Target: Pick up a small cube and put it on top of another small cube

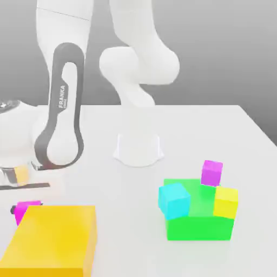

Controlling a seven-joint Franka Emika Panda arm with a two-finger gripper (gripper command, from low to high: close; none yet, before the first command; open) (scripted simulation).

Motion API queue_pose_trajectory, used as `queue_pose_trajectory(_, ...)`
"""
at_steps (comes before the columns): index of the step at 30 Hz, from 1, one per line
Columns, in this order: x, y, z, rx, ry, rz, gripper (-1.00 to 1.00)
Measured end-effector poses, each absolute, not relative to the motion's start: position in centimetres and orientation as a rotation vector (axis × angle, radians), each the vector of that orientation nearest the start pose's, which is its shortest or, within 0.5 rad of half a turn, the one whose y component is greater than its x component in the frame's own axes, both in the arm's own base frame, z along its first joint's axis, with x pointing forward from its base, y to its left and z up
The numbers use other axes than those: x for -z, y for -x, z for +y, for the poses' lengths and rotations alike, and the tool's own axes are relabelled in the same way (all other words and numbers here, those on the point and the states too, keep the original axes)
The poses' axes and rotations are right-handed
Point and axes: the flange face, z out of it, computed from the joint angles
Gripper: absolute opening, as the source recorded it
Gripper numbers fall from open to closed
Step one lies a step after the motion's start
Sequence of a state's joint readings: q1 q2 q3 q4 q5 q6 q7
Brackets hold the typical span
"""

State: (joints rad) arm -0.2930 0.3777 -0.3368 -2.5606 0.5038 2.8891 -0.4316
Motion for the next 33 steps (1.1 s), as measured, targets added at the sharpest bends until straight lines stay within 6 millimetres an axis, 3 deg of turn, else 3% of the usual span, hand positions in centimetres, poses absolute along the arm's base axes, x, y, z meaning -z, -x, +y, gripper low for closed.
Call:
queue_pose_trajectory(3, -13.6, -32.4, -28.9, 0.0, 2.97, 1.028, -1.0)
queue_pose_trajectory(10, -19.1, -32.4, -28.9, 0.001, 2.97, 1.027, -1.0)
queue_pose_trajectory(12, -20.2, -34.0, -28.1, -0.022, 2.99, 0.982, -1.0)
queue_pose_trajectory(14, -22.1, -35.2, -29.4, -0.006, 3.015, 0.987, -1.0)
queue_pose_trajectory(15, -22.8, -36.4, -28.3, -0.002, 3.029, 0.932, -1.0)
queue_pose_trajectory(18, -24.2, -40.8, -21.2, -0.002, 3.067, 0.666, -1.0)
queue_pose_trajectory(21, -25.8, -44.3, -10.3, -0.011, 3.097, 0.293, -1.0)
queue_pose_trajectory(23, -27.1, -45.0, -3.1, -0.016, 3.1, 0.056, -1.0)
queue_pose_trajectory(24, -27.8, -44.9, 0.1, -0.018, 3.097, -0.049, -1.0)
queue_pose_trajectory(27, -29.5, -43.6, 7.2, -0.022, 3.084, -0.288, -1.0)
queue_pose_trajectory(31, -31.8, -39.8, 16.5, -0.017, 3.055, -0.633, -1.0)
queue_pose_trajectory(33, -31.6, -38.1, 19.5, -0.007, 3.042, -0.756, -1.0)
